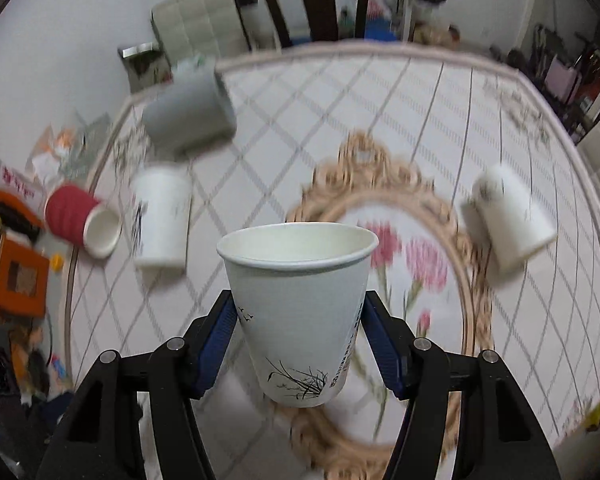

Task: Flip cup upright
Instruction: 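Lower the white cup upright onto the flower oval and open the right tool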

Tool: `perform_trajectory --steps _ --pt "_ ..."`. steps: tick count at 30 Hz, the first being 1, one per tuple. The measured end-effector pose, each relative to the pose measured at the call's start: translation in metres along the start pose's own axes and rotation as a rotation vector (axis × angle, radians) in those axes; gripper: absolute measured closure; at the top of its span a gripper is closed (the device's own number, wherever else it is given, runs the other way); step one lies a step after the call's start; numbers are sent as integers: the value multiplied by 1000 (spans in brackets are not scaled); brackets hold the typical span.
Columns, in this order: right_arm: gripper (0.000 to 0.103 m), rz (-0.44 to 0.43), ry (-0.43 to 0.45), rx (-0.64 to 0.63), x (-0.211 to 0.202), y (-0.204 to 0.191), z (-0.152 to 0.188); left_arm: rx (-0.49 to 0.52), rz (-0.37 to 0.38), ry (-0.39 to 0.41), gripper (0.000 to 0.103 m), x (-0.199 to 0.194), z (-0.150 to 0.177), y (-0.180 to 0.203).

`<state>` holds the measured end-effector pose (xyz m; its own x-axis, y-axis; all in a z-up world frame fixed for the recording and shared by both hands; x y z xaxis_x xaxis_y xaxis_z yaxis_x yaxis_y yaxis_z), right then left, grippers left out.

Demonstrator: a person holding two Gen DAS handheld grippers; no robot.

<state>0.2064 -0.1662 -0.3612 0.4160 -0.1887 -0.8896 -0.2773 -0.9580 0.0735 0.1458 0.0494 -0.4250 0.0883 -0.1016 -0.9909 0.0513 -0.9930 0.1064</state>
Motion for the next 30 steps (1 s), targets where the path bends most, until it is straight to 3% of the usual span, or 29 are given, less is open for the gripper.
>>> perform_trajectory --steps 4,8,18,23,30 --pt "38 39 154 2 13 -1 -20 6 -17 8 3 9 -13 2" --pt "38 67 211 -24 30 -3 -20 15 -26 13 3 15 -23 1" --pt "36 76 202 -74 32 -1 5 35 -26 31 3 13 -6 15" --pt "20 96 174 -78 23 8 17 60 -25 53 3 0 3 16" --pt "9 146 165 -50 -17 30 31 106 -33 122 3 -38 13 25"
Point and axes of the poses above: each gripper's, at about its wrist camera, not at the fingertips, and x roughly the way its jaws point, y to its right, z to its underside, the point moved 10 cm from there along x, roughly the way its jaws point, and after that the axes turned 10 degrees about z, right-handed, at the moved point
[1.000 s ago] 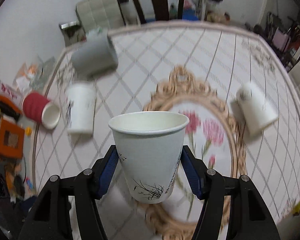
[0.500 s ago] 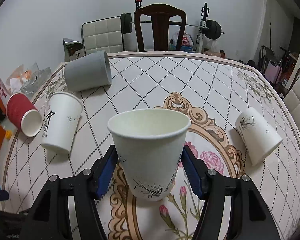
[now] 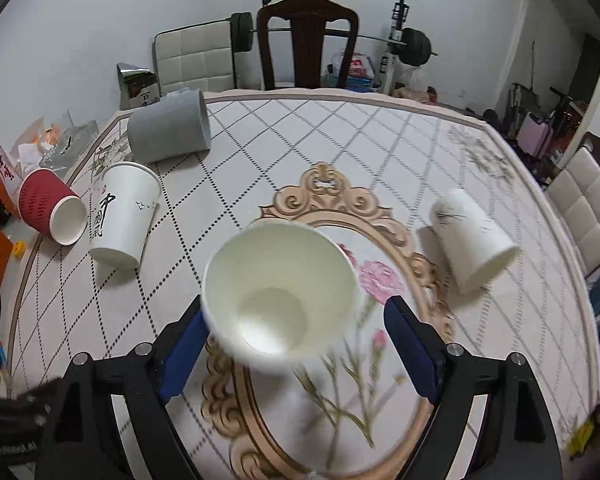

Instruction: Flip cup upright

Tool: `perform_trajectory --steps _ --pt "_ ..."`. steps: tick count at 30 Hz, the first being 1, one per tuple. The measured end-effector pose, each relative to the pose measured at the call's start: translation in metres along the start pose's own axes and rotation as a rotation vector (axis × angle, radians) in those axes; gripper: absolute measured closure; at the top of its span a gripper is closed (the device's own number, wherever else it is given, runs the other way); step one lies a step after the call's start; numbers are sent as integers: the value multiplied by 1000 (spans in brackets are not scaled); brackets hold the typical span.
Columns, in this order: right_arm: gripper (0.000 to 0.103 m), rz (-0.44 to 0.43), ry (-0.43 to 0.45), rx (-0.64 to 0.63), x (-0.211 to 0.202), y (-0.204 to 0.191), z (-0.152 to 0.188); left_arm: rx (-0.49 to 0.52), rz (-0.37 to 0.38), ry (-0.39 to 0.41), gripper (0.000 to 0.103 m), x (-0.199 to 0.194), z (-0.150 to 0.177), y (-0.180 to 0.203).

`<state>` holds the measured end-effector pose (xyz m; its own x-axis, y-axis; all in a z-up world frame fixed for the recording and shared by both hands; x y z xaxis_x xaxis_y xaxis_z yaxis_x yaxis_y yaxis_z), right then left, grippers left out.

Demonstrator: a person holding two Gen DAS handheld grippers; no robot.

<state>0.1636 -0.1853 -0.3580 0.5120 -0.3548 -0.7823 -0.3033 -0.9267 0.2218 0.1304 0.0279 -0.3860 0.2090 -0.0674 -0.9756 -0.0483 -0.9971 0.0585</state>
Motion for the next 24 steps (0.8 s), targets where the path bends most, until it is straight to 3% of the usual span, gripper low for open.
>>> perform_trajectory --steps 4,10,18,24 --pt "0 39 -1 18 -42 26 2 25 22 64 3 -37 2 9" --pt "0 69 29 23 -119 59 -1 70 75 189 3 -100 -2 20" --pt "0 43 84 54 -226 91 -8 93 104 339 3 -201 19 24" --pt "0 35 102 58 -282 108 -5 97 108 413 3 -250 39 24"
Point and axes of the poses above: each gripper's, at about its wrist camera, not at the fingertips, and x roughly the way its jaws point, y to its right, z to its underside, the point moved 10 cm from there along x, roughly the way its jaws point, and after that the axes turned 10 degrees about z, right-handed, at the moved point
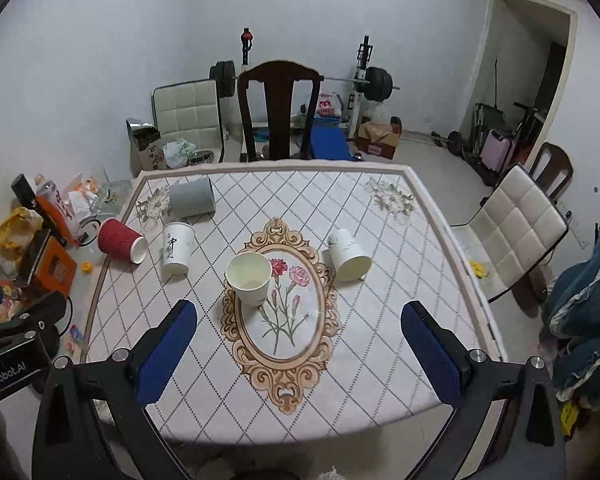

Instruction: Flip cup upright

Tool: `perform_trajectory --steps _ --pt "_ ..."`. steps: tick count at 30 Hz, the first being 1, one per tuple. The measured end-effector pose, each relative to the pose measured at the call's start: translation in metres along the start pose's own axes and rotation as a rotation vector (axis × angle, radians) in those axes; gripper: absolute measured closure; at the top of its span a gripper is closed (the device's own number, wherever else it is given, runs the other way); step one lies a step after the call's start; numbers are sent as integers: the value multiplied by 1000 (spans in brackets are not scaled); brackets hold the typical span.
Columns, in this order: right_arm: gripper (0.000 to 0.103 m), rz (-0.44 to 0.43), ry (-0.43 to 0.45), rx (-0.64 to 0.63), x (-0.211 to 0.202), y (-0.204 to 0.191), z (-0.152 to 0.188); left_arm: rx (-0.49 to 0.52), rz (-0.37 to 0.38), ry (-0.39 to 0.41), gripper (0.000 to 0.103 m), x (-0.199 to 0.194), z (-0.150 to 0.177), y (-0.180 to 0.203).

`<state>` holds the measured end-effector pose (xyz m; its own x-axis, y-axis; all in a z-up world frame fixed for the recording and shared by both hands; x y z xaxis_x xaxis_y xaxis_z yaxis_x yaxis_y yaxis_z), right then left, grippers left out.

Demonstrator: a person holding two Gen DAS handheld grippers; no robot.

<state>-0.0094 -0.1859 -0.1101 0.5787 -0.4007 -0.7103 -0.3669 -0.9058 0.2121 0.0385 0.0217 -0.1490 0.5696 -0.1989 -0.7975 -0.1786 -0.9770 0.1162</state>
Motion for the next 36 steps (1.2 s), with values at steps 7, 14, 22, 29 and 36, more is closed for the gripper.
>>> perform_trajectory --steps 7,14,22,29,36 --pt "0 -15 43 7 -50 22 3 -2 -4 43 3 -40 14 12" --pt "0 -7 64 -1 -80 39 17 -13 -21 55 3 -64 35 22" --pt "0 4 77 -5 -93 54 26 -26 -35 71 0 -77 49 26" --pt "0 -5 79 -9 -98 59 30 -40 -54 78 0 -85 55 26" --pt "0 -34 56 -32 -97 56 39 -51 -71 70 0 -87 62 24"
Point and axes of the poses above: each gripper's, at about its wrist camera, not at the fingertips, and x roughly the way its jaws point, y to its right, z to its underside, the point moved 10 cm from there along x, roughly the way its jaws point, and after that the axes turned 10 degrees about z, right-handed, at the moved point
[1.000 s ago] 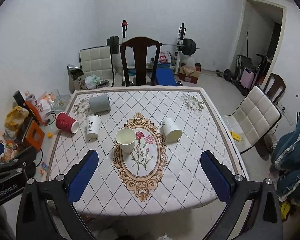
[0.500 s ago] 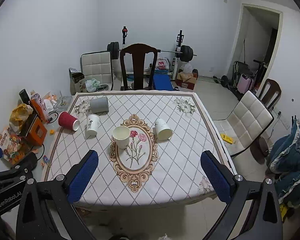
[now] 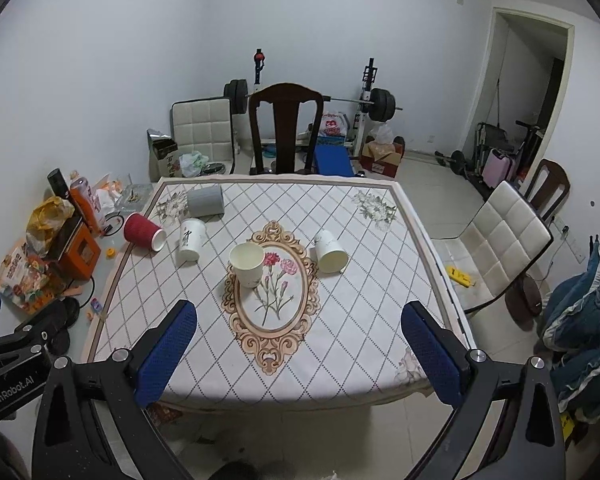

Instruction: Flip cup upright

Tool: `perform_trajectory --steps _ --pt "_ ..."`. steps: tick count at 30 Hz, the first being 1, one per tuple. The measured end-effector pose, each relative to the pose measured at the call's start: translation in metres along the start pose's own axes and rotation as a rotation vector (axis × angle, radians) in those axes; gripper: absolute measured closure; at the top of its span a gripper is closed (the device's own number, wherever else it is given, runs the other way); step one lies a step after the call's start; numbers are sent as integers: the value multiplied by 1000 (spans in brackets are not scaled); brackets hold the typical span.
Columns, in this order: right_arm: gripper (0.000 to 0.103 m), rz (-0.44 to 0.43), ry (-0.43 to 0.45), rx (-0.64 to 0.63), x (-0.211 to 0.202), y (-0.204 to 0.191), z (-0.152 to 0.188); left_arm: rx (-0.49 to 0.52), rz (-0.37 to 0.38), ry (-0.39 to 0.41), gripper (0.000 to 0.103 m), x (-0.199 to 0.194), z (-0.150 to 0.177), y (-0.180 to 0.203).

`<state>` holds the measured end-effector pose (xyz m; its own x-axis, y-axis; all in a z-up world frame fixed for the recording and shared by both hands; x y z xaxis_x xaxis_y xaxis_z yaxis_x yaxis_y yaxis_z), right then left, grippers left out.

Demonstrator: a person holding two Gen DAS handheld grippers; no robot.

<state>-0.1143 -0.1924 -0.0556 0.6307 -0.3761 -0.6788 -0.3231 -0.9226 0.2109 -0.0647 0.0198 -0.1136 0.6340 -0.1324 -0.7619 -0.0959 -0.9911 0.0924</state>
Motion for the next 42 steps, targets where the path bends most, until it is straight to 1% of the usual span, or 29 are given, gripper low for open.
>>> perform_trajectory --steps 20,27,33,42 --pt "0 -24 -7 -12 0 -11 7 -3 -3 7 0 -3 0 -3" --pt "0 -26 -13 -11 -1 -16 9 13 -3 -14 0 -3 3 -3" --pt "0 -23 -11 -11 -1 -16 9 15 9 -9 0 -6 4 -5" --pt "0 -23 -11 -10 -1 -16 10 6 7 2 0 -8 1 -8"
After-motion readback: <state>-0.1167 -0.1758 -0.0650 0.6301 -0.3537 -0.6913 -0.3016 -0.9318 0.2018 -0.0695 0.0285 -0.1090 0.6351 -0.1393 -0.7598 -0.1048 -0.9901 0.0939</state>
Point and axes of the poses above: each gripper's, at about its wrist camera, not at the fingertips, and x roughly the way its jaws point, y to its right, z to its underside, the point moved 10 cm from there along x, roughly the way its jaws point, and after that the axes turned 10 degrees about z, right-handed, at the moved point
